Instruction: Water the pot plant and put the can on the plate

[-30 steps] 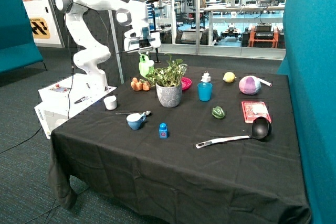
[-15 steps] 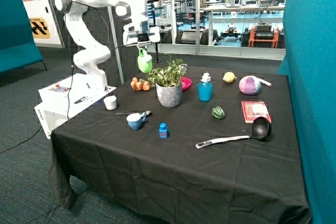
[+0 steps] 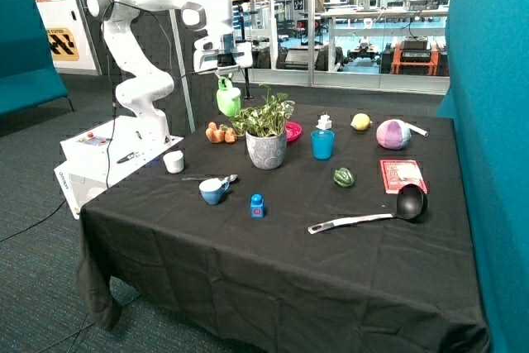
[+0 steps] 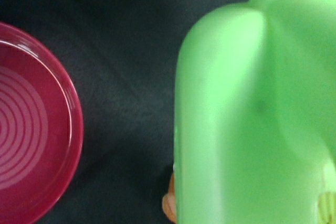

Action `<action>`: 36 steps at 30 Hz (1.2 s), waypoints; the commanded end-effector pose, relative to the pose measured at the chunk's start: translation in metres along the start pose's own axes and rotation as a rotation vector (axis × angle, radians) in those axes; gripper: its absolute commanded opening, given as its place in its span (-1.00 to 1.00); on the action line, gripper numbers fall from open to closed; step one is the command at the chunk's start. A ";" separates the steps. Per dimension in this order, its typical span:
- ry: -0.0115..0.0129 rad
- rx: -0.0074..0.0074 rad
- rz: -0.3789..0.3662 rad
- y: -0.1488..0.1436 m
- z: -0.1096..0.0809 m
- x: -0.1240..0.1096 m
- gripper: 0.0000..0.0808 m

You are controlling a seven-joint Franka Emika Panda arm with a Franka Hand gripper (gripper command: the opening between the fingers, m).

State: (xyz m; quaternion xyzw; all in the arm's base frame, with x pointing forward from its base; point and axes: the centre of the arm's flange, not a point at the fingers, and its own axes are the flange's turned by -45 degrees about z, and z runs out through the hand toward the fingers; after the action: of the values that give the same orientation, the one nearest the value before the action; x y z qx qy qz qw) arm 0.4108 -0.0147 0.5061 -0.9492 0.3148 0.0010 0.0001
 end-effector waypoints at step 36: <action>0.0019 0.0004 -0.032 -0.023 0.021 0.046 -1.00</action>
State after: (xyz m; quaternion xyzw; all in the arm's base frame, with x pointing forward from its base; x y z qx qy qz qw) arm 0.4548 -0.0315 0.4879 -0.9511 0.3088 0.0004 -0.0003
